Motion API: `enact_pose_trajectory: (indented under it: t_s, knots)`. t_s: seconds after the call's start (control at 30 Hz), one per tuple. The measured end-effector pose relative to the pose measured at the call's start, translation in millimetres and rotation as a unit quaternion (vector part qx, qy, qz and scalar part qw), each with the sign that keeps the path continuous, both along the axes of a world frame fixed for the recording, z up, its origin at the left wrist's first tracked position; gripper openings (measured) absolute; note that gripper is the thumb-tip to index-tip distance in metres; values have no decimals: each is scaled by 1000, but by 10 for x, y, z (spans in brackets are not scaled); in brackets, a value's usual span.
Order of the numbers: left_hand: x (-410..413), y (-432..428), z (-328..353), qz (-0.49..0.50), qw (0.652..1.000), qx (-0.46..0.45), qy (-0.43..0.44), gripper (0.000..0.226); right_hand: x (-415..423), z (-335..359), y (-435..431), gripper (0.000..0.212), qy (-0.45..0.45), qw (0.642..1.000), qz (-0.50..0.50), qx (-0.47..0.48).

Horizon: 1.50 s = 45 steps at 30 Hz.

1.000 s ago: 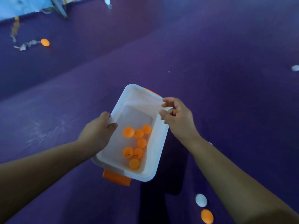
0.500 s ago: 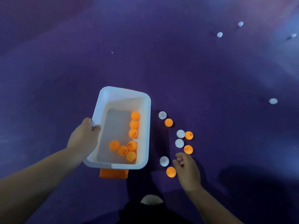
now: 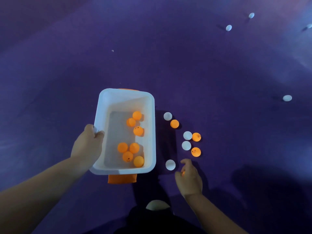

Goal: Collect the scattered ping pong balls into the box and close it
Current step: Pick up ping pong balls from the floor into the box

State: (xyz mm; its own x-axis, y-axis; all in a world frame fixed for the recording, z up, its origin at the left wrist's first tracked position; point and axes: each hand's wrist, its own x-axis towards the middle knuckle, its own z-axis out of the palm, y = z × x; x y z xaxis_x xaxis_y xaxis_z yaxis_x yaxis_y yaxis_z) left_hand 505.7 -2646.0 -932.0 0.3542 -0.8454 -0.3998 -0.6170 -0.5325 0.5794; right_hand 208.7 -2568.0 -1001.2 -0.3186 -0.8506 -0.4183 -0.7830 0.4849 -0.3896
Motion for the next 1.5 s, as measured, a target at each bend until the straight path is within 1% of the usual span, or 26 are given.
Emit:
enact_pose_trajectory:
  t_s: [0.1,0.13,0.2,0.23,0.3,0.33,0.4,0.43,0.5,0.6,0.67,0.77,0.83,0.93,1.03,1.1,1.17,1.2,1.27,1.3,1.4,1.47,1.5]
  knots:
    - [4,6,-8,-7,1000,8,-9,17,44,-1,-91,57,-6,998,53,24]
    - [11,3,4,-9,1000,13,-11,18,52,-23,-108,54,-5,997,75,33]
    - [26,-3,26,-15,1000,24,-11,17,98,12,-150,34,2,996,88,20]
    - [32,-5,36,-19,999,28,-9,18,139,68,-181,25,-7,998,67,-11]
    - [39,-6,46,-25,999,35,-3,17,257,226,-283,20,-69,992,-3,-108]
    - [43,-5,44,-25,999,36,-1,17,343,331,-355,21,-105,982,-24,-157]
    - [45,-4,37,-26,999,34,-4,19,553,560,-506,27,-168,962,-12,-217]
    - [45,-4,38,-28,999,35,-7,19,657,659,-581,34,-190,954,14,-232]
    - [48,-6,48,-37,998,41,-8,19,836,801,-709,48,-205,945,74,-245]
    - [54,-11,60,-47,998,49,-4,18,1018,871,-860,66,-217,938,108,-248]
    - [60,-13,55,-49,998,47,-6,18,1089,867,-921,68,-226,935,129,-241]
    - [68,-18,41,-51,997,48,-13,18,1137,859,-950,58,-238,930,164,-228]
    - [69,-16,40,-51,997,50,-11,17,1117,860,-939,59,-245,931,165,-215]
    - [59,-7,41,-43,998,47,4,17,980,777,-886,60,-220,941,109,-234]
    - [42,-9,29,-41,999,33,-3,18,718,573,-784,48,-191,938,18,-289]
    - [26,-11,21,-36,999,27,-14,17,487,388,-682,40,-163,939,-66,-297]
    - [7,-18,16,-29,999,28,-24,15,230,203,-572,36,-95,937,-142,-305]
    - [-1,-18,15,-28,999,28,-32,15,105,115,-520,36,-44,938,-157,-307]
    - [-11,-17,13,-27,998,25,-42,14,-86,-22,-454,40,42,946,-159,-281]
    - [-10,-17,8,-26,998,25,-46,14,-144,-63,-435,44,65,952,-156,-254]
    - [0,-12,-3,-29,998,23,-58,14,-241,-144,-400,50,97,976,-101,-170]
    - [12,-15,-16,-29,997,22,-61,13,-295,-188,-398,47,96,984,-69,-135]
    - [18,-18,-28,-30,997,23,-64,13,-321,-201,-408,43,80,985,-76,-129]
